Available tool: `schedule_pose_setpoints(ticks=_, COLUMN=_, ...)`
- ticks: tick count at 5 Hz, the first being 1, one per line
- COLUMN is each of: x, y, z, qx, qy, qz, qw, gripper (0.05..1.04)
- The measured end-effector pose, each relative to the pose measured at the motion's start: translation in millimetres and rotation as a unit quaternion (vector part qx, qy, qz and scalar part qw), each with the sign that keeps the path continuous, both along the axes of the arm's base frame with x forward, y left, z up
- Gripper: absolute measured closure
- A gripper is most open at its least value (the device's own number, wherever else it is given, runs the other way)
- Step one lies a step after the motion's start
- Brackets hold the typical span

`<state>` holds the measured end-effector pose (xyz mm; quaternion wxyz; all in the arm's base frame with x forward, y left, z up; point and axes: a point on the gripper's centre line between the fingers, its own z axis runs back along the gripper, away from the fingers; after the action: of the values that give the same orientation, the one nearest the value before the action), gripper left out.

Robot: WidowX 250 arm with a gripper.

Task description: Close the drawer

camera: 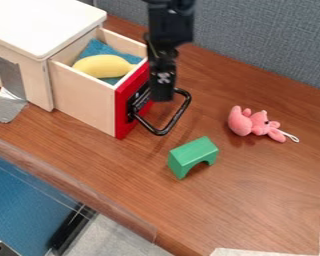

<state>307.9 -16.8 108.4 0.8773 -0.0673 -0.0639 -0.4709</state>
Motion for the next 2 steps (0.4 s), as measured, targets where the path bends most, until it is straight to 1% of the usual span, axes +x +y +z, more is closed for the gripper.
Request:
schedule_pose_setpoints(ticks=1, x=3, y=-25, z=-4.5, qx=0.013, qy=-0.024, qz=-0.048, qw=0.9985, gripper=0.083)
schedule_pose_setpoints(ticks=2, x=7, y=-43, z=-7.9, qx=0.020, qy=-0.048, qz=-0.096, qw=0.9940, gripper=0.083)
